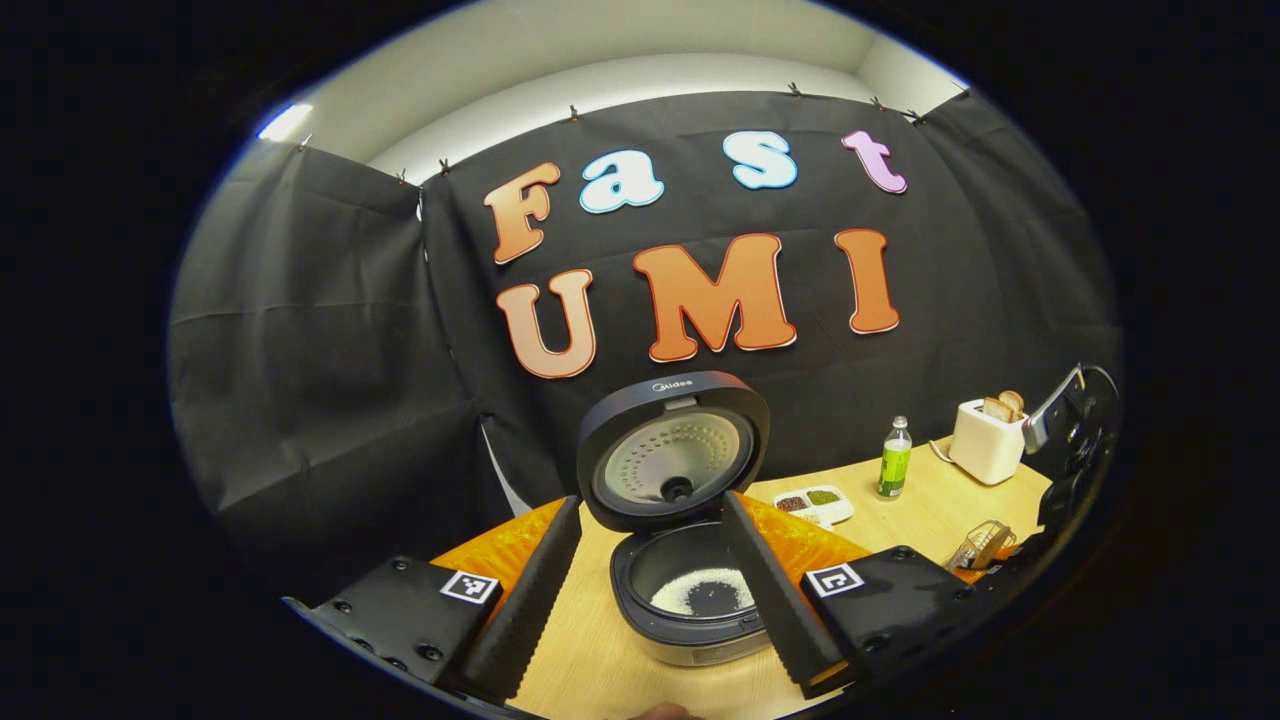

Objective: Close the left gripper, press the button to open the rice cooker; take a wooden spoon from the chopstick holder with the right hand, scoop a spoonful of rice and pour it into the rice cooker, then put the wooden spoon back into the chopstick holder.

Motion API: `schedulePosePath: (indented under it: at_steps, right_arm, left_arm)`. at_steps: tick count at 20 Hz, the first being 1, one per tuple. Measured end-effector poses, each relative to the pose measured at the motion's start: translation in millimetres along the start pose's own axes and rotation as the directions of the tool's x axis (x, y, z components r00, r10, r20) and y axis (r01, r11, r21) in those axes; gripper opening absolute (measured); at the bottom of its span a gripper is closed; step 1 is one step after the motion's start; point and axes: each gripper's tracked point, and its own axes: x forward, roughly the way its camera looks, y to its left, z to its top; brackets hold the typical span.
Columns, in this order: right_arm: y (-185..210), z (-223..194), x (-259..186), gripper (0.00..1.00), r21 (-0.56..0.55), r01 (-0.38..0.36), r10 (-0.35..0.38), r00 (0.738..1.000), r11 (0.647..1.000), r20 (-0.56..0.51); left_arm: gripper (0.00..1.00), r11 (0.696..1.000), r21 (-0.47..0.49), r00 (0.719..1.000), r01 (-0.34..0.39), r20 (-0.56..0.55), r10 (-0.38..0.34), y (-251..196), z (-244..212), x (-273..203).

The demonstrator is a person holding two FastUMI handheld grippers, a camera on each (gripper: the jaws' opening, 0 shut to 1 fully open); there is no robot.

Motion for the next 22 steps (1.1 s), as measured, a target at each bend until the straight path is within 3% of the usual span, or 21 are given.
schedulePosePath:
  at_steps: [4, 6, 10, 13, 22]
  right_arm:
    - [18, -10, 4, 0.12, 0.017, -0.025, 0.025, 1.000, 1.000, -0.008]
    - [21, -10, 4, 0.12, 0.061, -0.021, 0.020, 1.000, 0.998, 0.006]
    - [34, -8, 5, 0.12, 0.213, -0.057, 0.057, 0.998, 0.975, 0.004]
    - [34, -9, 4, 0.12, 0.269, -0.044, 0.047, 0.999, 0.962, -0.003]
    - [50, -7, 3, 0.12, 0.513, -0.076, 0.114, 0.993, 0.855, -0.044]
  left_arm:
    - [1.00, 1.000, 0.010, 1.000, 0.022, -0.011, -0.022, 0, -5, 8]
    - [0.88, 0.999, 0.018, 0.999, 0.031, -0.011, -0.031, 1, -5, 10]
    - [0.88, 0.998, 0.034, 0.998, 0.054, -0.015, -0.053, 2, -8, 14]
    - [0.88, 0.996, 0.042, 0.997, 0.081, -0.020, -0.081, -4, -12, 18]
    - [0.88, 0.988, 0.083, 0.991, 0.130, -0.035, -0.127, 1, -21, 23]
